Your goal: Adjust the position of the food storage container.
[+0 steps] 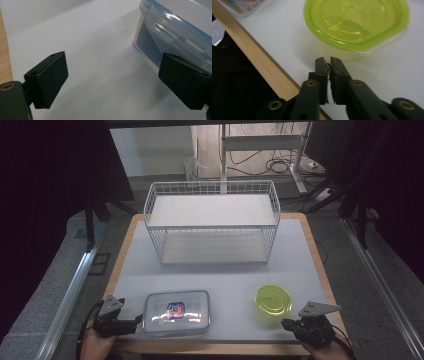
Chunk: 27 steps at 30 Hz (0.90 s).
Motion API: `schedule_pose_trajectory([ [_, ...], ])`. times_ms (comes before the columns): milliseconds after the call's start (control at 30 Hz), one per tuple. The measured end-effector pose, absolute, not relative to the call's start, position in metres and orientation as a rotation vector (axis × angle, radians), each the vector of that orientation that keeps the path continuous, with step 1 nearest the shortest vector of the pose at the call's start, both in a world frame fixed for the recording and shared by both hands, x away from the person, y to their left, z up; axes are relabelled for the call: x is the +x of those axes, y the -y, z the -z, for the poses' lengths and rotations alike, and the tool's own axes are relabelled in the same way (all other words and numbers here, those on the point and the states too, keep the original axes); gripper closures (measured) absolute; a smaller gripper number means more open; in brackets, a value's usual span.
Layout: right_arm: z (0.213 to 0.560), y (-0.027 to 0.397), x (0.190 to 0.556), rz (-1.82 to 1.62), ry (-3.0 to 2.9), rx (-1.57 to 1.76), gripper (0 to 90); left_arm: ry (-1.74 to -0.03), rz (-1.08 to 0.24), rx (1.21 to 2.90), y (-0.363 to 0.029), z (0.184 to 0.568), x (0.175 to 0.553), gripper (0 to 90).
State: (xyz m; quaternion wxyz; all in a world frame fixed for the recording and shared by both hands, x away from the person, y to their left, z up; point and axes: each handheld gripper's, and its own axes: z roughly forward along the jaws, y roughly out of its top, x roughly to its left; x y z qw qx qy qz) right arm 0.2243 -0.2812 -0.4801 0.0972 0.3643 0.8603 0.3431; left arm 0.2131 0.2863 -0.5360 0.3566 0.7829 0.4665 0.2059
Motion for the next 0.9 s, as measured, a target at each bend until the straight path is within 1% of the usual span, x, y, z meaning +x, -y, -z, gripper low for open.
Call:
schedule_pose_trajectory([
  [33,0.480,0.279,0.224,-1.015,-2.548,1.064,89.4,-1.203,-0.534,2.022,-0.286,0.536,0.213,8.4],
  [67,0.480,0.276,0.224,-1.009,-2.550,1.057,89.6,-1.202,-0.537,2.023,-0.286,0.536,0.213,8.4],
  [333,0.475,0.262,0.224,-1.029,-2.582,1.004,89.7,-1.198,-0.547,2.026,-0.286,0.536,0.213,8.5],
  [500,0.471,0.245,0.227,-1.011,-2.592,0.925,89.7,-1.195,-0.556,2.027,-0.285,0.536,0.213,8.6],
  [900,0.472,0.219,0.244,-0.958,-2.658,0.850,89.7,-1.199,-0.556,2.029,-0.285,0.536,0.213,8.7],
])
